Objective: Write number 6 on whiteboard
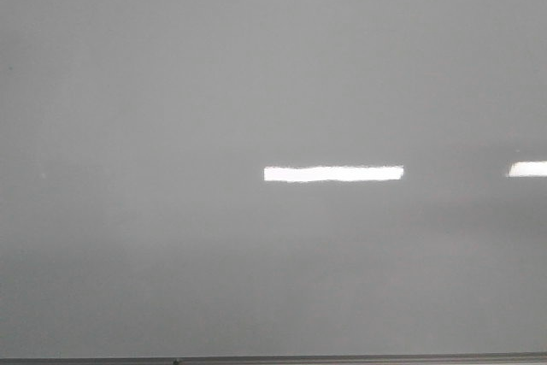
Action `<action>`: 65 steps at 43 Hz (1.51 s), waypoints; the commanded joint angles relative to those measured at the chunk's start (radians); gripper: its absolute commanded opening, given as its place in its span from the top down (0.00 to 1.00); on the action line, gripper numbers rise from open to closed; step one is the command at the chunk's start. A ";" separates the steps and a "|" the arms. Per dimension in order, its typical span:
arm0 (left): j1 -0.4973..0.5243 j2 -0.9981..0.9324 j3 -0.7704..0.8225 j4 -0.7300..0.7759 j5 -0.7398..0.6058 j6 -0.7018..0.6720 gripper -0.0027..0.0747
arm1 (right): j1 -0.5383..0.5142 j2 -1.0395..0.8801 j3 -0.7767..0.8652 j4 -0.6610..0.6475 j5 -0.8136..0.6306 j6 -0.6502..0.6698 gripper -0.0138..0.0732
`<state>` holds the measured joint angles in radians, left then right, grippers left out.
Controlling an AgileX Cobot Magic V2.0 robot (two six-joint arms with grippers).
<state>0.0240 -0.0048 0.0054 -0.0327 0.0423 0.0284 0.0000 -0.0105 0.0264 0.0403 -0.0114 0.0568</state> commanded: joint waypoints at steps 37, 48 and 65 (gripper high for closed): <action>-0.001 -0.015 0.001 -0.009 -0.175 -0.002 0.99 | -0.005 -0.019 -0.017 -0.011 -0.137 -0.004 0.92; -0.001 -0.006 -0.173 -0.007 -0.169 -0.002 0.99 | -0.004 -0.017 -0.197 -0.012 -0.011 -0.004 0.92; -0.001 0.203 -0.616 0.003 0.176 -0.002 0.99 | -0.004 0.190 -0.550 -0.013 0.213 -0.015 0.92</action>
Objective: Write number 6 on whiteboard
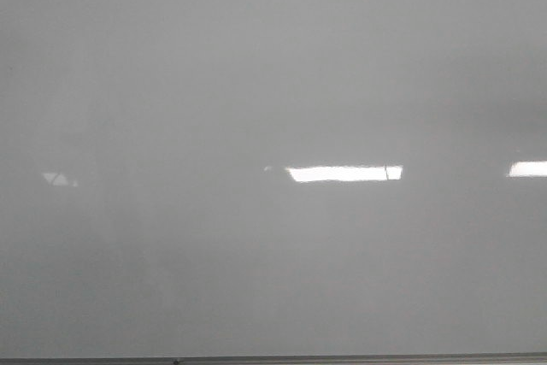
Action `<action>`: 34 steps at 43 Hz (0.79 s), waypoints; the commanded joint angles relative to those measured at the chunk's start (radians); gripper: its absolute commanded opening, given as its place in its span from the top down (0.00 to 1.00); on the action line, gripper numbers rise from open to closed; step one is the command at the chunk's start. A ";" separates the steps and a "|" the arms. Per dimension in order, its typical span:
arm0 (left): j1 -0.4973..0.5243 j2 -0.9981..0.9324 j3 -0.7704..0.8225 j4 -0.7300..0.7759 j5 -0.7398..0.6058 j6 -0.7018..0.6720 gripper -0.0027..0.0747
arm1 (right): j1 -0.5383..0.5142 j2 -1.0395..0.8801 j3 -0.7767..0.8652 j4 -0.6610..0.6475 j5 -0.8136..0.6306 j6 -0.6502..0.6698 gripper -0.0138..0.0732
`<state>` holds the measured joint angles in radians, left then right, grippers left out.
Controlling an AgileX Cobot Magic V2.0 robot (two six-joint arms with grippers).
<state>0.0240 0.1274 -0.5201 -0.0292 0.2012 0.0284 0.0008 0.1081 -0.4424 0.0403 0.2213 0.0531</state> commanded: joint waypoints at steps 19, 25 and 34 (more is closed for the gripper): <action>-0.001 0.375 -0.219 -0.005 0.325 -0.002 0.99 | -0.004 0.397 -0.238 -0.013 0.223 -0.012 0.92; -0.001 0.429 -0.200 -0.005 0.366 -0.002 0.99 | -0.004 0.479 -0.238 -0.013 0.226 -0.012 0.92; -0.001 0.495 -0.189 -0.005 0.363 -0.002 0.99 | -0.004 0.572 -0.238 -0.013 0.267 -0.017 0.91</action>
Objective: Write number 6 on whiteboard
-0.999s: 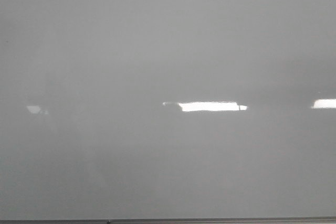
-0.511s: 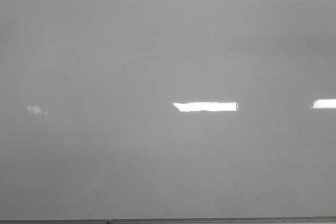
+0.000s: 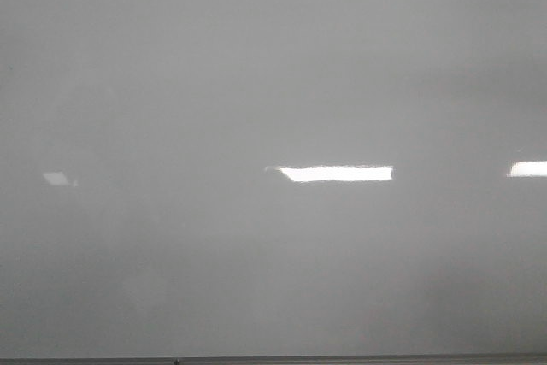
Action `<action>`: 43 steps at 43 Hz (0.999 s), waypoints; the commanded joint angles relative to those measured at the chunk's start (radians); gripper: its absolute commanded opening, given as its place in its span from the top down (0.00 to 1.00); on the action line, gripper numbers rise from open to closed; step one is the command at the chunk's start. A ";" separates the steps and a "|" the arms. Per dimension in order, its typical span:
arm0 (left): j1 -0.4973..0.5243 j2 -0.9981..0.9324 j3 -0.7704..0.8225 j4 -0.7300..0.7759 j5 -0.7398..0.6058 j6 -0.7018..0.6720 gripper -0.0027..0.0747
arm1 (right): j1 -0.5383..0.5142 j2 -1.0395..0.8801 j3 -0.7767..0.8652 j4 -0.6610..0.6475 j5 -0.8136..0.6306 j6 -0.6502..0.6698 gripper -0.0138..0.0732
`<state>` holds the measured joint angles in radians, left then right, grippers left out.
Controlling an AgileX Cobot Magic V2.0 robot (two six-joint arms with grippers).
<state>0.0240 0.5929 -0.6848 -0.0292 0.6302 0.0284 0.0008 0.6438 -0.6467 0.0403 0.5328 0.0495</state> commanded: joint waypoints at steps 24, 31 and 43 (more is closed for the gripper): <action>-0.162 0.149 -0.024 0.082 -0.086 0.016 0.21 | 0.170 0.044 -0.033 0.006 -0.012 -0.076 0.15; -0.219 0.231 -0.028 0.133 -0.112 0.016 0.21 | 0.209 0.044 -0.033 0.006 -0.016 -0.076 0.15; -0.118 0.429 -0.101 0.171 -0.127 -0.091 0.21 | 0.209 0.044 -0.033 0.006 -0.016 -0.076 0.15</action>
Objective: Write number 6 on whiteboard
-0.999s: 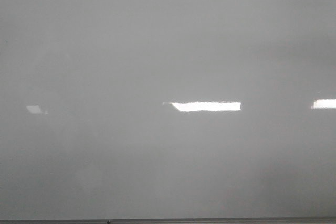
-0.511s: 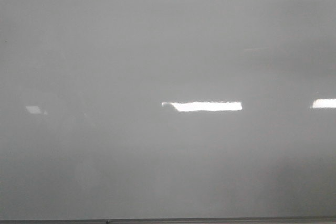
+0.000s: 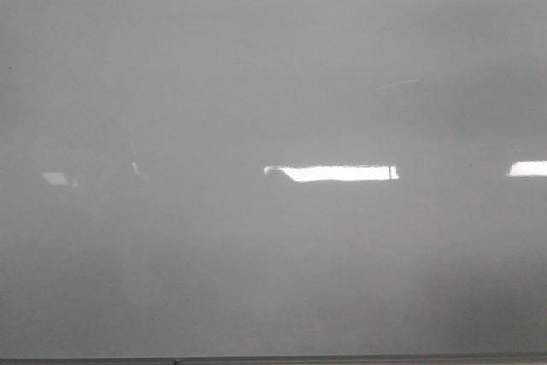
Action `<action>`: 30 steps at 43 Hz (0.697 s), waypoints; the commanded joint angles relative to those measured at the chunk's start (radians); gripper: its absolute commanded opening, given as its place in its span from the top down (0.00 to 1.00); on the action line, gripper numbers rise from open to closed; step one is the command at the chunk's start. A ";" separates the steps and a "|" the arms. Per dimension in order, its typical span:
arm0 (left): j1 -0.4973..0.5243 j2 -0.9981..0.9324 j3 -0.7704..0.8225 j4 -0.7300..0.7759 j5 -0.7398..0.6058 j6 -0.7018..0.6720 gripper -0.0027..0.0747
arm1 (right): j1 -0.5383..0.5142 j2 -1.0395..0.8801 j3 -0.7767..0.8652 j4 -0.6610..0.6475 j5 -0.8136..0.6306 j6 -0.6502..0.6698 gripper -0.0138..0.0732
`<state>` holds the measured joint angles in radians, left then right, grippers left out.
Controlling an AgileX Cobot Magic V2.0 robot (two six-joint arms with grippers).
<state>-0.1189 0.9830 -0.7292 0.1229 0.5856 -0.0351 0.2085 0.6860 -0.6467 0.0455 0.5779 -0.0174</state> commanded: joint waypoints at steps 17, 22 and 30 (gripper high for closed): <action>0.064 0.263 -0.089 0.041 -0.304 -0.028 0.21 | 0.001 0.002 -0.033 0.001 -0.069 -0.009 0.15; 0.064 0.317 -0.089 0.041 -0.349 -0.028 0.21 | 0.001 0.002 -0.033 0.001 -0.069 -0.009 0.15; 0.064 0.374 -0.089 0.046 -0.401 -0.028 0.21 | 0.001 0.002 -0.033 0.001 -0.069 -0.009 0.15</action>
<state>-0.0574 1.3639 -0.7856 0.1637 0.2716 -0.0528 0.2085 0.6860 -0.6467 0.0455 0.5779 -0.0191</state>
